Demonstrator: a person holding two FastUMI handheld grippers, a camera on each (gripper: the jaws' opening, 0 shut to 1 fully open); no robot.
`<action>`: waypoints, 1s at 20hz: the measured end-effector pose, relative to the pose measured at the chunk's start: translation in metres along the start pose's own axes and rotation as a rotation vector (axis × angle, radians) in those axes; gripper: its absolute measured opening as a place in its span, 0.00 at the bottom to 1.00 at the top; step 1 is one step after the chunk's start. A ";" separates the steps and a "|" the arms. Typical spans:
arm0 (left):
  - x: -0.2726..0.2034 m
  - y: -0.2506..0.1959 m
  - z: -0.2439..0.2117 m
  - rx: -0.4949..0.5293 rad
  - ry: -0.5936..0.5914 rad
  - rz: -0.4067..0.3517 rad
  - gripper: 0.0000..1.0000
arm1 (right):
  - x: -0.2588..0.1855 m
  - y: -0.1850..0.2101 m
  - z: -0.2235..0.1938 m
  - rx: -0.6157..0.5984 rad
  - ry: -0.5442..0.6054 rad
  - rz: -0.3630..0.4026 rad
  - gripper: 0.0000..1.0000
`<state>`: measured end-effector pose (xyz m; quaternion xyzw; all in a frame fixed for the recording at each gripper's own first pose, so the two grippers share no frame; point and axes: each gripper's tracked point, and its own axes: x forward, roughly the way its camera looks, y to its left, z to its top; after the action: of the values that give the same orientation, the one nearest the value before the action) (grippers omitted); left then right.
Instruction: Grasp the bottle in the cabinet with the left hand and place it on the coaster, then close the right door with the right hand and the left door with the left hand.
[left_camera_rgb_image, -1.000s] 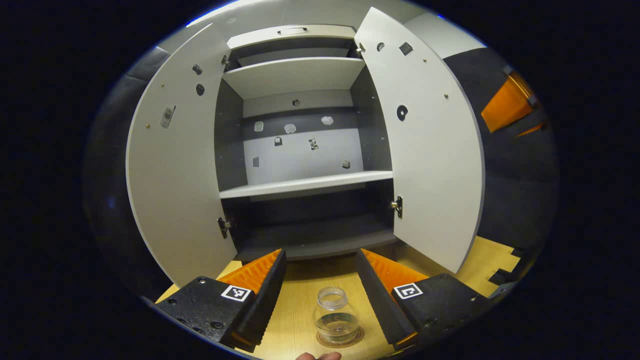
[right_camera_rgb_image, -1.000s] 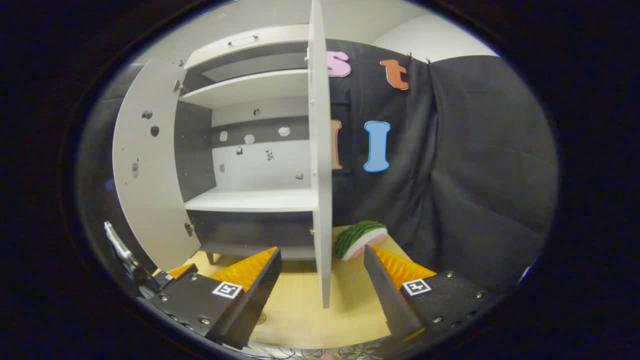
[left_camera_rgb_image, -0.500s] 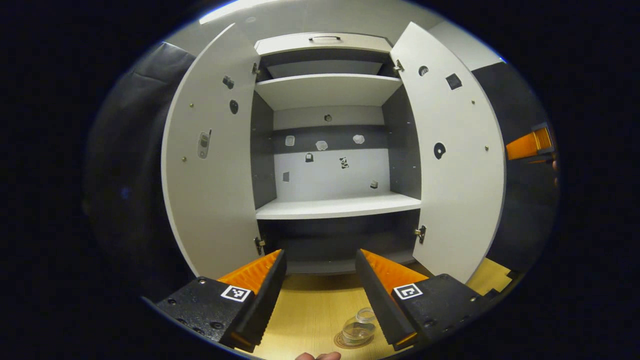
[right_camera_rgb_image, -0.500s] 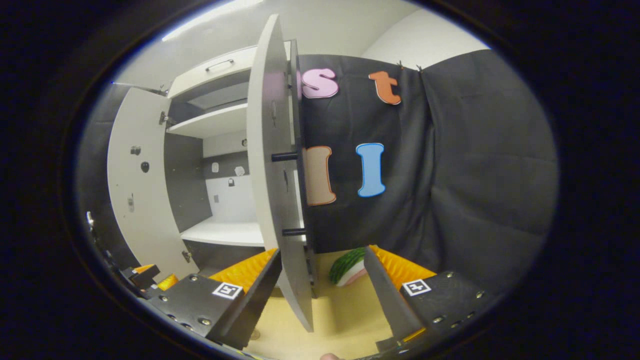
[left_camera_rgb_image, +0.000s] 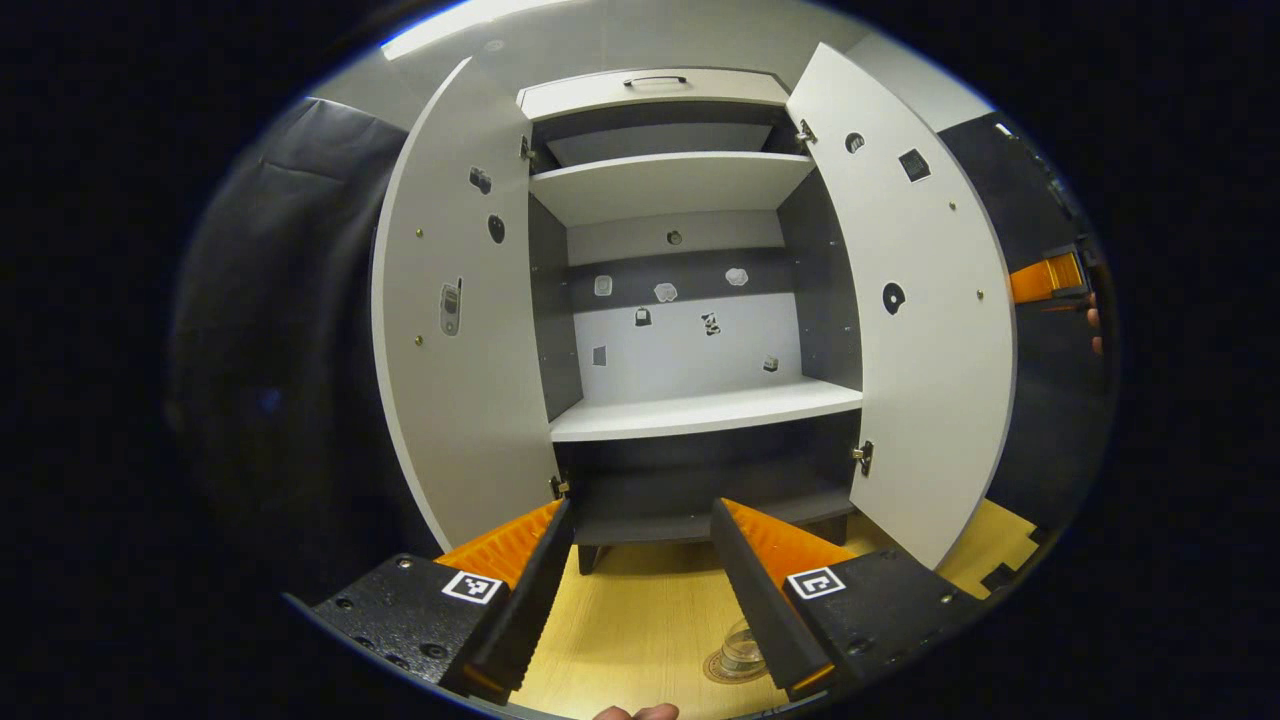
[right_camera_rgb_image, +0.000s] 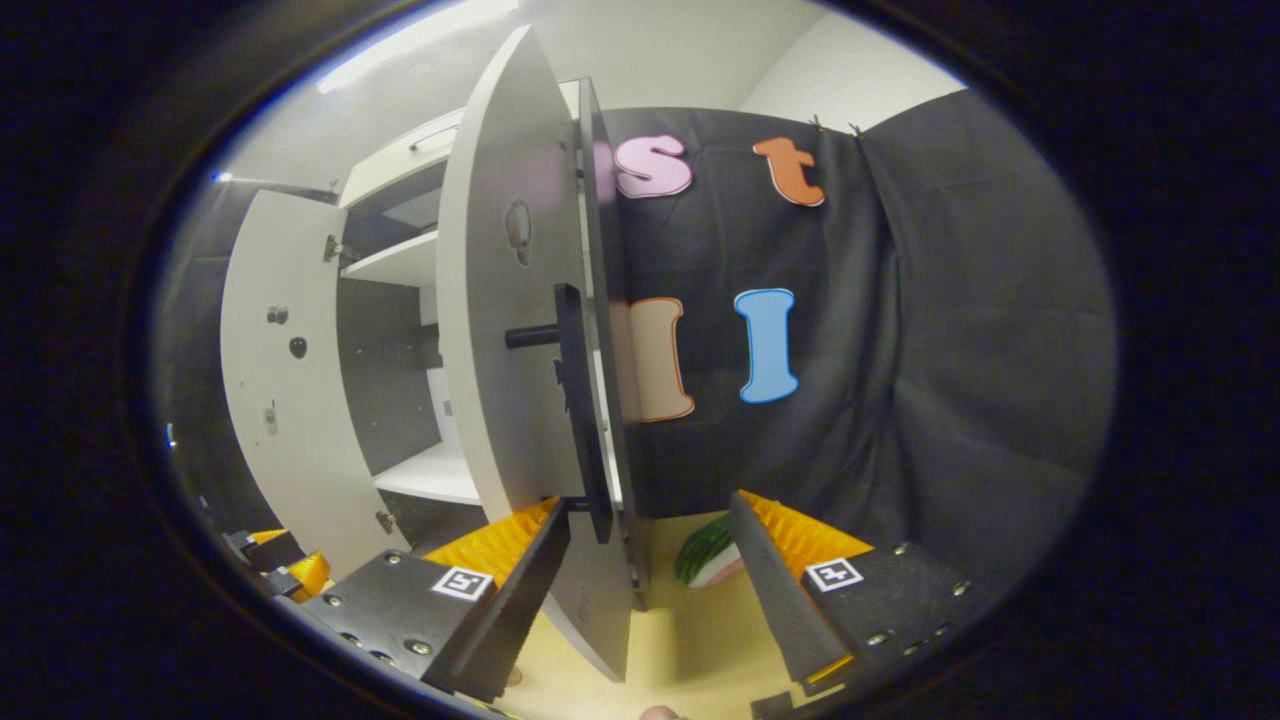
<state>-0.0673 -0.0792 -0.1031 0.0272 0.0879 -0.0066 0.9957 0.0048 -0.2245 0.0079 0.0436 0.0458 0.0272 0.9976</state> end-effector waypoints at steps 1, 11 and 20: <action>-0.002 -0.001 0.002 0.001 -0.004 -0.002 0.88 | 0.000 0.002 0.001 -0.020 -0.006 0.007 0.98; -0.012 0.019 0.005 -0.017 -0.004 0.030 0.88 | 0.015 0.056 -0.008 0.028 0.004 0.166 0.98; -0.023 0.073 0.008 -0.023 -0.010 0.136 0.88 | 0.034 0.109 -0.011 0.021 -0.007 0.240 0.98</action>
<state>-0.0871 -0.0068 -0.0879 0.0217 0.0811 0.0619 0.9945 0.0318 -0.1136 0.0037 0.0593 0.0371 0.1460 0.9868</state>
